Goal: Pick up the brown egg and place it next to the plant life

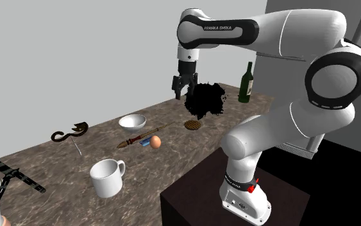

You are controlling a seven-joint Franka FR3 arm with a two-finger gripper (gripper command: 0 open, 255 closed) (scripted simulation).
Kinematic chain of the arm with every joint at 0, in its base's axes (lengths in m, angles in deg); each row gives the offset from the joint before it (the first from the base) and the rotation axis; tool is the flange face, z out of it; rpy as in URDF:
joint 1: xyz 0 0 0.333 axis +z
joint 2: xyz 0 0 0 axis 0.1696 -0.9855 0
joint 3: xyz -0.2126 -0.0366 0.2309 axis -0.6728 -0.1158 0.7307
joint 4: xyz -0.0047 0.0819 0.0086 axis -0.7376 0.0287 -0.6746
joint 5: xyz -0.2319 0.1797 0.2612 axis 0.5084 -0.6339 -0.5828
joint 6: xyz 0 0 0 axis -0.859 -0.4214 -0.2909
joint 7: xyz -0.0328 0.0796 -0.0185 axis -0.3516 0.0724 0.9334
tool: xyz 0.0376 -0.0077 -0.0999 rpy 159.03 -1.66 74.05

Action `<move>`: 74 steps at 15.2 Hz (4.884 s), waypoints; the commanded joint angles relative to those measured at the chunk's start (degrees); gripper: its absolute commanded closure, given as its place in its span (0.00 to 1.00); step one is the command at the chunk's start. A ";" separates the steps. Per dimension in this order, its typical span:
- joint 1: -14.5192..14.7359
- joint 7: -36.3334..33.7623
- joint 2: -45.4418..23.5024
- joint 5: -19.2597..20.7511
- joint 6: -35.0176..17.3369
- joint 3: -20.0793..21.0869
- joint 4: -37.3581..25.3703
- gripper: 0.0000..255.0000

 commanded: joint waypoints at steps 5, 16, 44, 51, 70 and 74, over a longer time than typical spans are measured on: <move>1.26 -2.76 -0.63 -0.98 -9.10 4.82 5.89 0.00; 2.00 -13.22 -13.40 -0.19 -36.68 20.16 14.64 0.00; -4.65 -22.51 -27.96 8.03 -54.14 29.83 16.14 1.00; -2.94 -20.22 -24.55 5.88 -49.38 27.95 14.59 1.00; -0.53 -15.46 -16.10 3.27 -32.42 23.13 5.71 1.00; -0.46 -14.85 -15.16 3.25 -29.13 22.41 3.31 1.00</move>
